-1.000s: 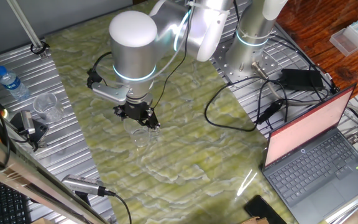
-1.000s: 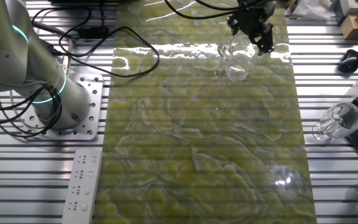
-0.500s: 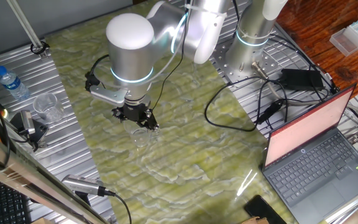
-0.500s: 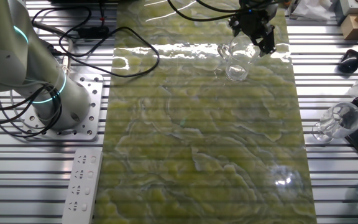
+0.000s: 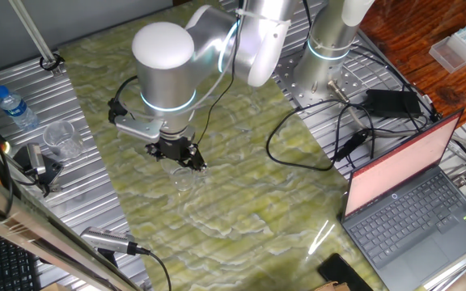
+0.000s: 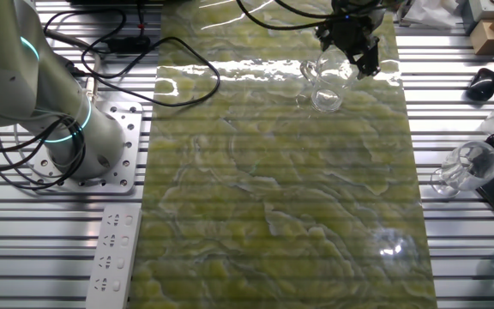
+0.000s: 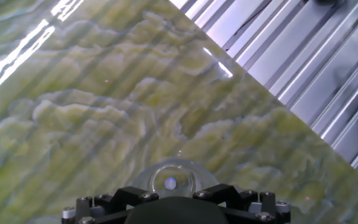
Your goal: Pick up the cup
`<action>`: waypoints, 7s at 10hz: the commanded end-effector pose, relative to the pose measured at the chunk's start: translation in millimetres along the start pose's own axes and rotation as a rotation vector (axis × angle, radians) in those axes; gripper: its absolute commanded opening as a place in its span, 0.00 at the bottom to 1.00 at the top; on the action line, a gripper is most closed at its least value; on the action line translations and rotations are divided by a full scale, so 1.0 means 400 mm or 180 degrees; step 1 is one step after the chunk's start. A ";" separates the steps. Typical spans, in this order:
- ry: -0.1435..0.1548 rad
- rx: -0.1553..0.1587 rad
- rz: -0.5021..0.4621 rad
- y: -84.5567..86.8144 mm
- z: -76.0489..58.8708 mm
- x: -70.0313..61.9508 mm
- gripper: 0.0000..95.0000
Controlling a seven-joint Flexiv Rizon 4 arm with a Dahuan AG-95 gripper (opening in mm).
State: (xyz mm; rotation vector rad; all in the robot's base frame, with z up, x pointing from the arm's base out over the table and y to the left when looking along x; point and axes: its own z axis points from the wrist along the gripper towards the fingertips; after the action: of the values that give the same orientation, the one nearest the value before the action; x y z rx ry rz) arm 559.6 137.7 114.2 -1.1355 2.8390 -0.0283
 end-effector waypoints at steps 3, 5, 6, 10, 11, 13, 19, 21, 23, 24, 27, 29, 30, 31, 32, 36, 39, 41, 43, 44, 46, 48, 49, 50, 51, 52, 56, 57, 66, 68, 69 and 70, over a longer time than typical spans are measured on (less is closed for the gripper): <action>0.0047 -0.0013 -0.0272 -0.001 -0.004 0.007 1.00; 0.0054 -0.0012 -0.0377 -0.001 -0.002 0.010 1.00; 0.0046 -0.0012 -0.0468 -0.001 -0.002 0.012 1.00; 0.0028 -0.0021 -0.0444 -0.001 -0.003 0.016 1.00; 0.0017 -0.0029 -0.0363 -0.002 -0.003 0.017 1.00; -0.0031 -0.0076 -0.0182 -0.002 0.000 0.018 1.00; -0.0027 -0.0115 -0.0162 0.000 0.004 0.020 1.00; 0.0032 -0.0129 -0.0189 0.000 0.004 0.020 1.00; 0.0032 -0.0133 -0.0208 0.002 0.005 0.021 1.00; 0.0049 -0.0148 -0.0251 0.002 0.005 0.021 1.00; 0.0109 -0.0200 -0.0315 0.002 0.005 0.021 1.00; 0.0188 -0.0293 -0.0373 0.002 0.005 0.021 1.00; 0.0232 -0.0308 -0.0291 0.002 0.005 0.021 1.00; 0.0259 -0.0330 -0.0241 0.002 0.005 0.021 1.00; 0.0266 -0.0347 -0.0202 0.002 0.005 0.021 1.00; 0.0323 -0.0300 -0.0284 0.002 0.005 0.021 1.00; 0.0317 -0.0275 -0.0272 0.000 0.012 0.024 1.00; 0.0290 -0.0272 -0.0248 -0.005 0.025 0.028 1.00; 0.0264 -0.0276 -0.0254 -0.009 0.039 0.032 1.00; 0.0260 -0.0275 -0.0274 -0.011 0.045 0.034 1.00; 0.0254 -0.0274 -0.0280 -0.011 0.046 0.034 0.80; 0.0253 -0.0267 -0.0277 -0.011 0.046 0.034 0.80; 0.0248 -0.0263 -0.0276 -0.011 0.046 0.034 0.60; 0.0248 -0.0263 -0.0276 -0.011 0.046 0.034 0.60; 0.0248 -0.0263 -0.0276 -0.011 0.046 0.034 0.60; 0.0248 -0.0263 -0.0276 -0.011 0.046 0.034 0.60; 0.0248 -0.0263 -0.0276 -0.011 0.046 0.034 0.60; 0.0248 -0.0263 -0.0276 -0.011 0.046 0.034 0.60; 0.0248 -0.0263 -0.0276 -0.011 0.046 0.034 0.60; 0.0248 -0.0263 -0.0276 -0.011 0.046 0.034 0.60; 0.0302 -0.0208 -0.0264 0.002 0.014 0.039 0.20; 0.0303 -0.0207 -0.0262 0.003 0.014 0.040 0.20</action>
State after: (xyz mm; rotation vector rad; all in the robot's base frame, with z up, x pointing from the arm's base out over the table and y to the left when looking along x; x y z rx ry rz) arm 547.4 129.0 109.1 -1.3001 2.8952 0.0099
